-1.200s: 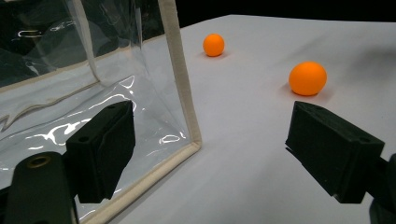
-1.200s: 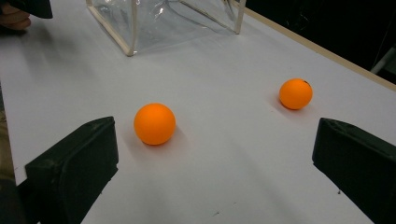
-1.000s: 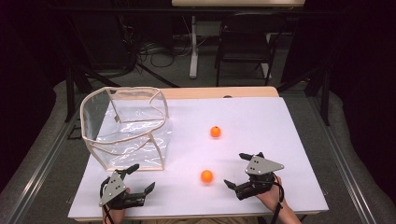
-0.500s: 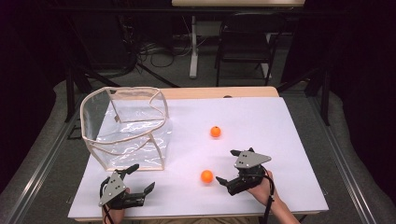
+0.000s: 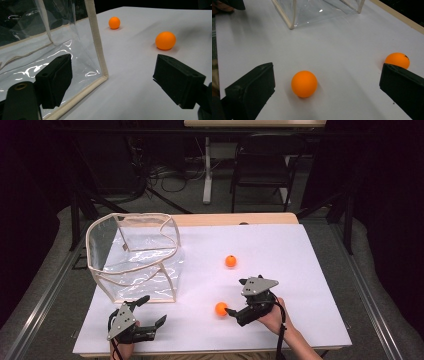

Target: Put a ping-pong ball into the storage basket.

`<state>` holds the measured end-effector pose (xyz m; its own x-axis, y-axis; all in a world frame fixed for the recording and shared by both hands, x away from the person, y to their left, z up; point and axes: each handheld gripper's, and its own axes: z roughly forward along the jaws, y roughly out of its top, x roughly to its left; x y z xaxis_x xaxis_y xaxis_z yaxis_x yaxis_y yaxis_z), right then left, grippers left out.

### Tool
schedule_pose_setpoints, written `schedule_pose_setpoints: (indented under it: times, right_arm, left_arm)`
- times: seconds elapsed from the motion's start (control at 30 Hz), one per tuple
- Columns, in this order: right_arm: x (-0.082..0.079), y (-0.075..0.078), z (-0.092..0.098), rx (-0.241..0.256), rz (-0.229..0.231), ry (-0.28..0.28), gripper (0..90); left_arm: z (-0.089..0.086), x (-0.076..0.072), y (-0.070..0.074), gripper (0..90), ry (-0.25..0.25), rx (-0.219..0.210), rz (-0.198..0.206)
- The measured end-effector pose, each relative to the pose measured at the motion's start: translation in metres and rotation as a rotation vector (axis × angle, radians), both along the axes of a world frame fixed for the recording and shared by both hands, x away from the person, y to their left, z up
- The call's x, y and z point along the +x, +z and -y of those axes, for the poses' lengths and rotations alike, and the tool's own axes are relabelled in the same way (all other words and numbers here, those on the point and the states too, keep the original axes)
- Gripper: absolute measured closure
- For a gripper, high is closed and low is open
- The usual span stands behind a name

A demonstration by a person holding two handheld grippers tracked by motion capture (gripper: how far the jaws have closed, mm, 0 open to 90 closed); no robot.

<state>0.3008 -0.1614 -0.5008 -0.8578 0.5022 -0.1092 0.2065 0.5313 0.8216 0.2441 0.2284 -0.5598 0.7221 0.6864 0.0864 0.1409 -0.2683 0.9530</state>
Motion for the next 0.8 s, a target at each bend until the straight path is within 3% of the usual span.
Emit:
schedule_pose_setpoints:
  times: [0.27,0.8]
  right_arm:
    - [0.004,0.003,-0.012,-0.030,-0.021,0.020,0.0]
    - [0.006,-0.011,-0.017,-0.080,-0.058,0.034,0.0]
  left_arm:
    - [0.002,0.001,0.001,15.7,-0.008,0.004,0.008]
    - [0.002,0.003,0.000,15.7,-0.024,0.004,0.008]
